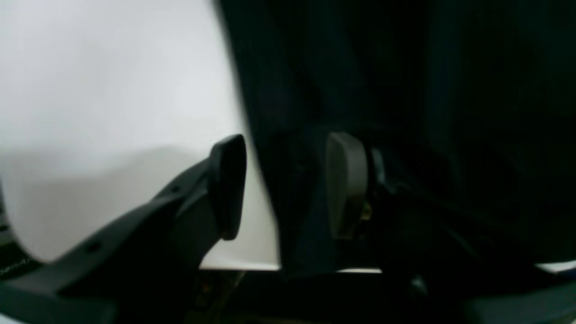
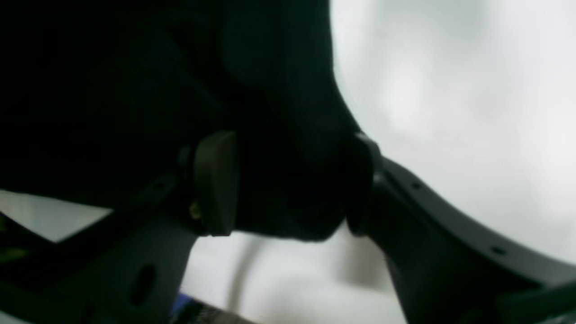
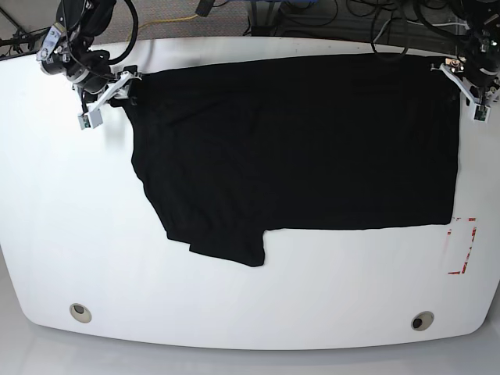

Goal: Fold the T-shirt properly
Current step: 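Drag the held shirt edge with both grippers to straighten it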

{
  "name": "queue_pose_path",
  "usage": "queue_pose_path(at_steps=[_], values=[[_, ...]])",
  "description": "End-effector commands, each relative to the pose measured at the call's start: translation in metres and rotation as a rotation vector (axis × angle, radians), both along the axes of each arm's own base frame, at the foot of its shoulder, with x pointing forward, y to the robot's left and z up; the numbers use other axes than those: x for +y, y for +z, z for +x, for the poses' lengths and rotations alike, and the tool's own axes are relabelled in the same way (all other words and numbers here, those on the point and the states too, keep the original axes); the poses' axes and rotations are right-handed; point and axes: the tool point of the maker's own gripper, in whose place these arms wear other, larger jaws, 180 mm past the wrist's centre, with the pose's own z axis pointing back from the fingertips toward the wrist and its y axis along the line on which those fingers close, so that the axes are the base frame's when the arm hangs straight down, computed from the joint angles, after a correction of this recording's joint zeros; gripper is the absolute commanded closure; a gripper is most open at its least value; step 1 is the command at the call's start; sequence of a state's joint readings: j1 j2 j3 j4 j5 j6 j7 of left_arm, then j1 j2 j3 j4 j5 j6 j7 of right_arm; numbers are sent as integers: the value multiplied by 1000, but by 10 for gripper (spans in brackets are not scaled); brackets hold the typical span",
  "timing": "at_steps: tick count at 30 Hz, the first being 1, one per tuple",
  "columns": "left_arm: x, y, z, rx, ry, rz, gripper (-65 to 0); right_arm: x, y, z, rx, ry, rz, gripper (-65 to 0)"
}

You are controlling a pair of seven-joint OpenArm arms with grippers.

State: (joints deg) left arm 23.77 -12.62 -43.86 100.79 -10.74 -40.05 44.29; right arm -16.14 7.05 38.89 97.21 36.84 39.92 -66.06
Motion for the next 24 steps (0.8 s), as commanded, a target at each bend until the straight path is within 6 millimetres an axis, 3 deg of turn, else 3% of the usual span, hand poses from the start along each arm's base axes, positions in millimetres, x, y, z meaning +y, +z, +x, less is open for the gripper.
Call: queue_pose_path(at_steps=[1,3,6,8,9,16,19,24], values=[[9,12,5,-23,0,32,-271,-2,1,5,-8,-1,3,-336],[11,15,10,-39,10,33,-271,-1,1,5,-7,-3,7,-276],[18,18,9,-50,31,39,-271,2,0,5,-8,-6,15,-128],[14,21,20,-73,20,35,-271,2,1,4,-10,-6,14,-16],[13,22,23,-77,16,34,-271,2,2,4,-12,-6,10,0],[10,22,28,-84,7,31,-269,-1,13,-19,-4,19,-55,0],[6,21,29,-81,-5,27,-269,-2,11,-39,29,27,-74,0],[-3,17,33,-75,-33,17,-269,-23,14,-58,54,-30,-116,0]])
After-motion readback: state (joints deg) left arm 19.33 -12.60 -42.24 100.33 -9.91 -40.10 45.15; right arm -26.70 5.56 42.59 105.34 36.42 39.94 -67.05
